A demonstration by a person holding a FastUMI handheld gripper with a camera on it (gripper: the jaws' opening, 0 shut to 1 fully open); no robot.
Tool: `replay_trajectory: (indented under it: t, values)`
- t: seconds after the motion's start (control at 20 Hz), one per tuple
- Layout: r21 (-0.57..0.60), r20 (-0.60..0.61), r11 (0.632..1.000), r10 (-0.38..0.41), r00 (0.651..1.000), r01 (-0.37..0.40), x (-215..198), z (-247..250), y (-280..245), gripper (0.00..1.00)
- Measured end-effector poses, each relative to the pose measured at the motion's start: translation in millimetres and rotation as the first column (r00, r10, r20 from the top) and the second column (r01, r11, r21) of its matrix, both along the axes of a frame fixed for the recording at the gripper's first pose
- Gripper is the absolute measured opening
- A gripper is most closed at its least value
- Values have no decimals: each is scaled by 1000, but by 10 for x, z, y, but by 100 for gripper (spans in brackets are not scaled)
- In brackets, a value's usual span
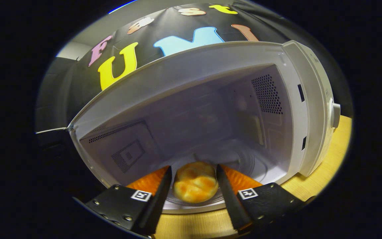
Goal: Open the microwave, put the food inside, and close the microwave door.
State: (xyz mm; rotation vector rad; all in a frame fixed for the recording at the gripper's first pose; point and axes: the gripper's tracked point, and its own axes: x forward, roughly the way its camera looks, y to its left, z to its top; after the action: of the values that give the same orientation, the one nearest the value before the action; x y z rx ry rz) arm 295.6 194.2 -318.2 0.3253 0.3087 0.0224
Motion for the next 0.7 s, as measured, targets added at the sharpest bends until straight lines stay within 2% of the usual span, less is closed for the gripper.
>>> replay_trajectory:
  t: [0.05, 0.3, 0.45, 0.7]
  values:
    - [-23, 8, 1000, 1, 1000, 0, -22, 42, -20, 98]
    - [-104, 12, 991, 88, 996, -87, -376, 337, -20, 97]
    - [-157, 49, 979, 142, 989, -133, -724, 751, -57, 97]
    - [-181, 101, 964, 214, 972, -193, -1375, 1535, -159, 97]
